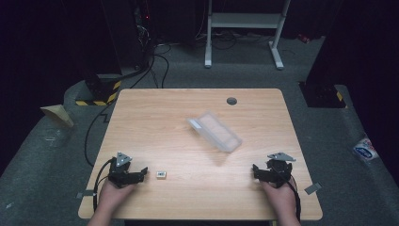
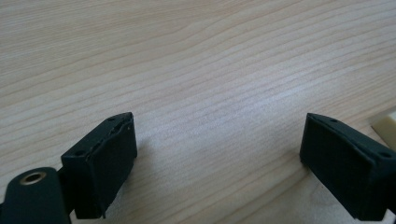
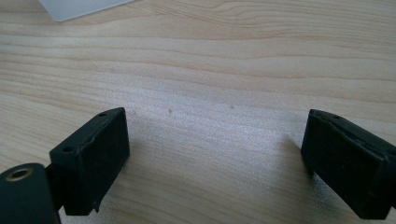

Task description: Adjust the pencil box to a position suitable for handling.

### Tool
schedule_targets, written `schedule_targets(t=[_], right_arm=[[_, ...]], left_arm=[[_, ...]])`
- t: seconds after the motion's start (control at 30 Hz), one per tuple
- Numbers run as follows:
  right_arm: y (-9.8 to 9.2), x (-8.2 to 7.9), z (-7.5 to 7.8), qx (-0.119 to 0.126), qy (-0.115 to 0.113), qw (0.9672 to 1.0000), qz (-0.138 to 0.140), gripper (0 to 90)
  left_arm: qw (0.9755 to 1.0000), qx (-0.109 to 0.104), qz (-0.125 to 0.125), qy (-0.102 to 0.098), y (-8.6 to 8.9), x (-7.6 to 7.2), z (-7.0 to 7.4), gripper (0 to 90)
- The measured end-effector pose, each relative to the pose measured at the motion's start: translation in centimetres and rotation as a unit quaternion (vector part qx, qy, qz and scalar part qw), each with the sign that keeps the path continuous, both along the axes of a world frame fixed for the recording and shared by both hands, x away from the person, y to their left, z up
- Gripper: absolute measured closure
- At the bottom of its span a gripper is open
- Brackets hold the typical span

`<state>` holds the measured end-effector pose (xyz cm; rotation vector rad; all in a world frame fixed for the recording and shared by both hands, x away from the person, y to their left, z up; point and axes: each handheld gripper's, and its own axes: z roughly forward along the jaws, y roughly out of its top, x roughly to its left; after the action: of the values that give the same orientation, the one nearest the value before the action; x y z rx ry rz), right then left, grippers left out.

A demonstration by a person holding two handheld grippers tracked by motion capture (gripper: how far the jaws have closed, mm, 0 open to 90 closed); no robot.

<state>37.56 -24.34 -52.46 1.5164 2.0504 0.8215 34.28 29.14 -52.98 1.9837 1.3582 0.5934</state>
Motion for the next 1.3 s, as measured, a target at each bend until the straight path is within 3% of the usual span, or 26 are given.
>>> schedule_targets(t=[0.77, 1.3], right_arm=[[0.1, -0.53, -0.01, 0.0, -0.003, 0.9999, 0.015, 9.4], [0.12, -0.87, 0.28, 0.007, -0.011, 0.9994, 0.031, 22.1]], left_arm=[[1.0, 0.0, -0.001, 0.0, 0.06, -0.12, 0.0, 11.2], [1.0, 0.001, 0.0, -0.001, 0.04, -0.14, 0.01, 11.3]])
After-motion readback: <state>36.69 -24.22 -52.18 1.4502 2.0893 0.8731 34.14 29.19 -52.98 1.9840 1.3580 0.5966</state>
